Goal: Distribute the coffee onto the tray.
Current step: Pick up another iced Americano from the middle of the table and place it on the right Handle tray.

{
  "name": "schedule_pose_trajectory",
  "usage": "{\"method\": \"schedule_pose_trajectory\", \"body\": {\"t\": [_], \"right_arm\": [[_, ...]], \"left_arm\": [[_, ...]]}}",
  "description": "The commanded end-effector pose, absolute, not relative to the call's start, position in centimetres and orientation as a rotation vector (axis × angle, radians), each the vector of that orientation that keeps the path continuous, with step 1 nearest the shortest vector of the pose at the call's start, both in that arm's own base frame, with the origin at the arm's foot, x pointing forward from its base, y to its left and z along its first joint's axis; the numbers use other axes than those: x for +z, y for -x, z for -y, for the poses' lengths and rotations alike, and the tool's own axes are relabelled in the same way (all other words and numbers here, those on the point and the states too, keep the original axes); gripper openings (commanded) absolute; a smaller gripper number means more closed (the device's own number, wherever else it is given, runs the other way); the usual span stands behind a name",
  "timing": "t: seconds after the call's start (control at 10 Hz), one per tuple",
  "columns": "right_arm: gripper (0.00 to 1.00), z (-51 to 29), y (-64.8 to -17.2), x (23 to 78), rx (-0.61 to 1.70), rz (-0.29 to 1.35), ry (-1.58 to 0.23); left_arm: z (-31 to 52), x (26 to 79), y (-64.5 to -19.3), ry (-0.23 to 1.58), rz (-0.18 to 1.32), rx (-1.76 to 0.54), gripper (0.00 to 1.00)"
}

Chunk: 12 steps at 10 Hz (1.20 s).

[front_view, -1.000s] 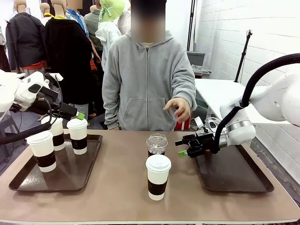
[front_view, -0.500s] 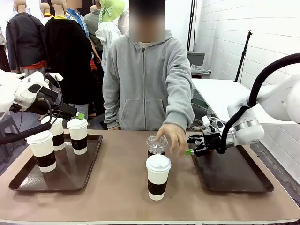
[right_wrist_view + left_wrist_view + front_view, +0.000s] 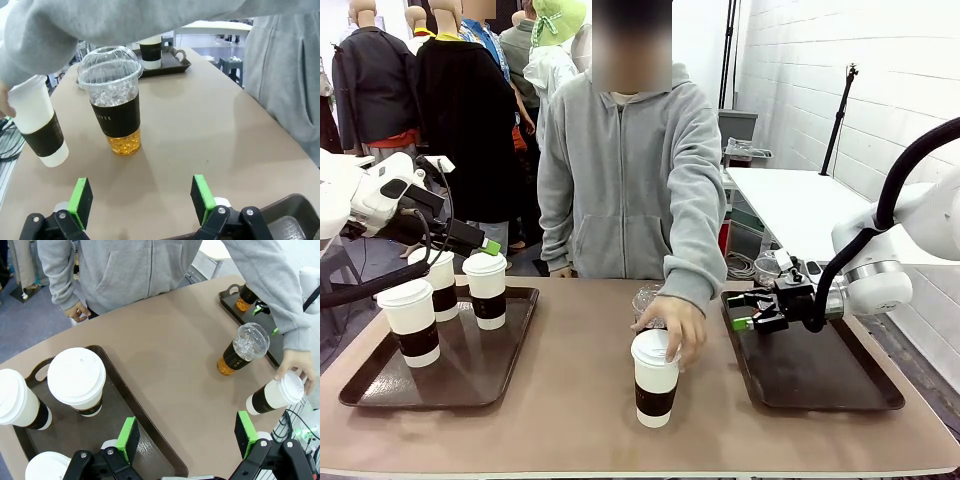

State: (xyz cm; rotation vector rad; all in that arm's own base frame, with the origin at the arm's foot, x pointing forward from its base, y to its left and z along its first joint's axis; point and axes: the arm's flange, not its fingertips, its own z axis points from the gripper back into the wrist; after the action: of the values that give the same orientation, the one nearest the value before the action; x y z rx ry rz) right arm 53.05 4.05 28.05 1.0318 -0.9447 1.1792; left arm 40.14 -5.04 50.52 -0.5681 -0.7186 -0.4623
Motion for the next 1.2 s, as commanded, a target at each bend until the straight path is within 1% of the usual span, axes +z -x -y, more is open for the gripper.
{"method": "schedule_pose_trajectory", "body": {"t": [0.0, 0.1, 1.1], "right_arm": [[1.00, -4.44, -52.30, 28.35, 1.143, 0.999, -1.043], [1.00, -4.05, -53.05, 28.05, 1.179, 0.945, -1.032], [1.00, -4.05, -53.05, 28.05, 1.179, 0.945, -1.032]], "left_arm": [[4.82, 50.22, -40.47, 0.585, 0.732, -0.478, 1.00], [4.82, 50.22, -40.47, 0.585, 0.732, -0.478, 1.00], [4.82, 50.22, -40.47, 0.585, 0.732, -0.478, 1.00]]}}
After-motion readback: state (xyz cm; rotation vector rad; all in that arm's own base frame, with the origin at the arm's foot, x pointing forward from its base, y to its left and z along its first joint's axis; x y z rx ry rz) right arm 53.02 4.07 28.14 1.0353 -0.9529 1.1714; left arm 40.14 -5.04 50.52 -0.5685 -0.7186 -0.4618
